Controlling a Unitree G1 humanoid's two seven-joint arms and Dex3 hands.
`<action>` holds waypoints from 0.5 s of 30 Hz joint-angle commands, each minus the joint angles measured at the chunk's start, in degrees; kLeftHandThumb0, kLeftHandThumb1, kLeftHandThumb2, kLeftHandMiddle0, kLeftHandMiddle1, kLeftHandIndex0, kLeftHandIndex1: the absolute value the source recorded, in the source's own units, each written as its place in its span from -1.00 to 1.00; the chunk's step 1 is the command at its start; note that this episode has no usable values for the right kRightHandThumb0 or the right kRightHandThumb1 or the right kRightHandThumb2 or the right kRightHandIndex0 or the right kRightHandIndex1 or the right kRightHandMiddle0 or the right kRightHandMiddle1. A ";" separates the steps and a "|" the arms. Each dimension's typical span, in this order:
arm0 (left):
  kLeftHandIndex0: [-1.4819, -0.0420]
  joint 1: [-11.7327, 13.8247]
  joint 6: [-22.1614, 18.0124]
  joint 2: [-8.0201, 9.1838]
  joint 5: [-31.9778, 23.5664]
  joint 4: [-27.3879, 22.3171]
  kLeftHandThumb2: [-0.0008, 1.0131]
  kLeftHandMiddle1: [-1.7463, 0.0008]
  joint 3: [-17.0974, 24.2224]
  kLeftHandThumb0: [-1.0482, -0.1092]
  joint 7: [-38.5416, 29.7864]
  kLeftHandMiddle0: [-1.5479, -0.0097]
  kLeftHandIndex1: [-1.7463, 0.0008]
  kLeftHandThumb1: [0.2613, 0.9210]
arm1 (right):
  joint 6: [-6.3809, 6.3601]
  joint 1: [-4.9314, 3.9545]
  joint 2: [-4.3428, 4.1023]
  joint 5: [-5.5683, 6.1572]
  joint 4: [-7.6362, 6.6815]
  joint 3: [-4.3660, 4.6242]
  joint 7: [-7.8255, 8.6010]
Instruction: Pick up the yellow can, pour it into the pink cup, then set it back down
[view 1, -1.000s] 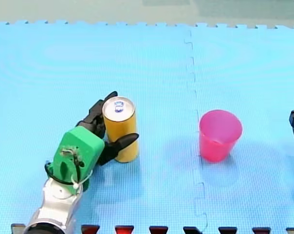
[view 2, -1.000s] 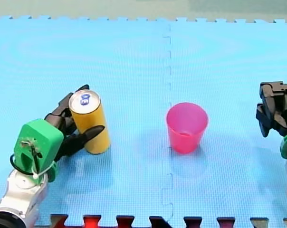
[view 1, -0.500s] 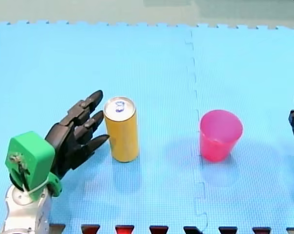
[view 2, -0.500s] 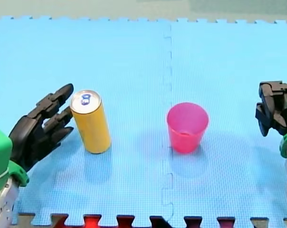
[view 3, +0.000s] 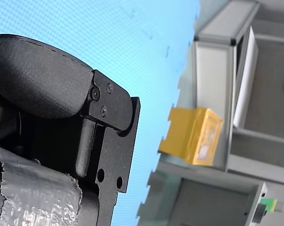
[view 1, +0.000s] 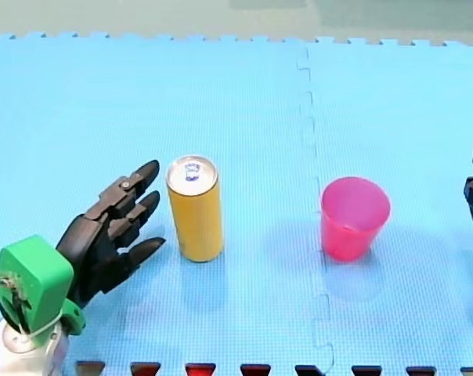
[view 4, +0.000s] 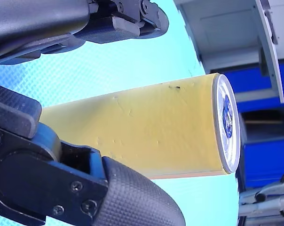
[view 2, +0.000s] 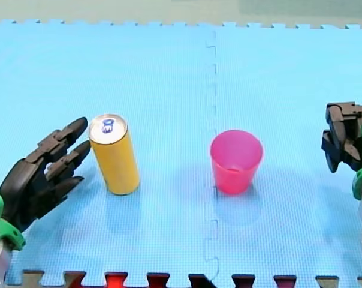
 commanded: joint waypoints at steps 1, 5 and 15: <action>0.73 0.13 -0.38 0.41 -0.07 0.01 -1.00 0.99 0.23 -1.00 0.15 0.71 0.99 0.77 | 0.26 -0.27 -0.07 0.01 0.08 0.08 -0.15; 0.73 0.26 -1.34 0.66 0.07 0.40 -1.00 0.99 0.20 -1.00 -0.17 0.71 0.99 0.75 | 0.29 -0.23 -0.06 -0.03 0.05 0.13 -0.25; 0.74 0.02 -3.18 1.40 -0.18 2.20 -1.00 0.99 0.63 -1.00 -1.29 0.72 1.00 0.70 | 0.50 -0.47 -0.17 -0.04 0.15 0.16 -0.30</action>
